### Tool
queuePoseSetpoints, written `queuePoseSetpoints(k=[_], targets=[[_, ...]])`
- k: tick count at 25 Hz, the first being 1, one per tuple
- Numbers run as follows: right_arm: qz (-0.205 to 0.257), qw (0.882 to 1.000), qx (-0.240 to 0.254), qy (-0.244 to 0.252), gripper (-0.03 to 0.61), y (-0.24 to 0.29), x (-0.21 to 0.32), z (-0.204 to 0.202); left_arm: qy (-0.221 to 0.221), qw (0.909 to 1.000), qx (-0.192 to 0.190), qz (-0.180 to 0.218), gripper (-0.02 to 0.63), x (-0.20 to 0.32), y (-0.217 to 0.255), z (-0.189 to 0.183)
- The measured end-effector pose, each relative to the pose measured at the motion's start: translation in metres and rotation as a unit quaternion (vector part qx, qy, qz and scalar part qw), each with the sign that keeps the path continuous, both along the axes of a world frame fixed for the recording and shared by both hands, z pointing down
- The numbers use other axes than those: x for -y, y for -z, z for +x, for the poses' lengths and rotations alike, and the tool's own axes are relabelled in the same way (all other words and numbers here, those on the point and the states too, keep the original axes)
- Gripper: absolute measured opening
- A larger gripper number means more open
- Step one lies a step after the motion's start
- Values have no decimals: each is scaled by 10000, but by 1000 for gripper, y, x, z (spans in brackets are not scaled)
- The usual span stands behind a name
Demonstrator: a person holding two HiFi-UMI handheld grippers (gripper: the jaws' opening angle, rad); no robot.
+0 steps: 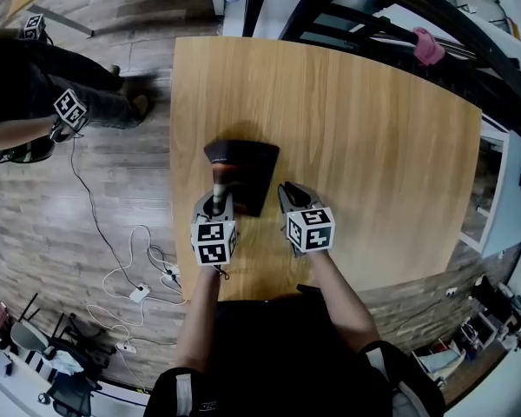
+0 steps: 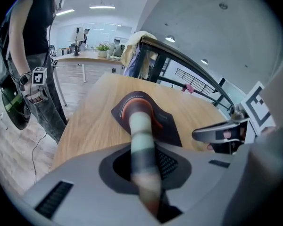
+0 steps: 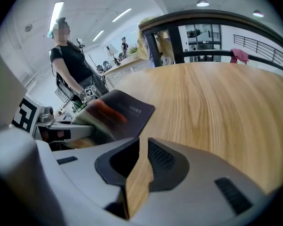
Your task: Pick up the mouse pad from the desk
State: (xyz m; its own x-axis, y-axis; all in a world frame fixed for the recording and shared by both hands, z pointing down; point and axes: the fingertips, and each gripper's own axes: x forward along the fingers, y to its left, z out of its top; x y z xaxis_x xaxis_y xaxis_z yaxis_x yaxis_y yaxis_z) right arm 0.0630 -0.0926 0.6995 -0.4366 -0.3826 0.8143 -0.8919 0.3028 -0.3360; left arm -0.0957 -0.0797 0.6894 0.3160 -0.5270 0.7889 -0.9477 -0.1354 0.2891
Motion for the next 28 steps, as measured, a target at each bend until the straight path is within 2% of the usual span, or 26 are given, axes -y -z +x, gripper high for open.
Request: queuePoseSetpoints(k=[10, 16, 28], targets=[[160, 9999, -47, -33, 67, 20, -4, 12, 137, 9996, -180, 156, 51, -8, 20, 7], [277, 9996, -35, 40, 67, 32, -9, 12, 156, 9993, -55, 334, 48, -11, 38, 7], [431, 9990, 112, -102, 66, 61, -26, 15, 275, 9975, -59, 654, 44, -27, 77, 6]])
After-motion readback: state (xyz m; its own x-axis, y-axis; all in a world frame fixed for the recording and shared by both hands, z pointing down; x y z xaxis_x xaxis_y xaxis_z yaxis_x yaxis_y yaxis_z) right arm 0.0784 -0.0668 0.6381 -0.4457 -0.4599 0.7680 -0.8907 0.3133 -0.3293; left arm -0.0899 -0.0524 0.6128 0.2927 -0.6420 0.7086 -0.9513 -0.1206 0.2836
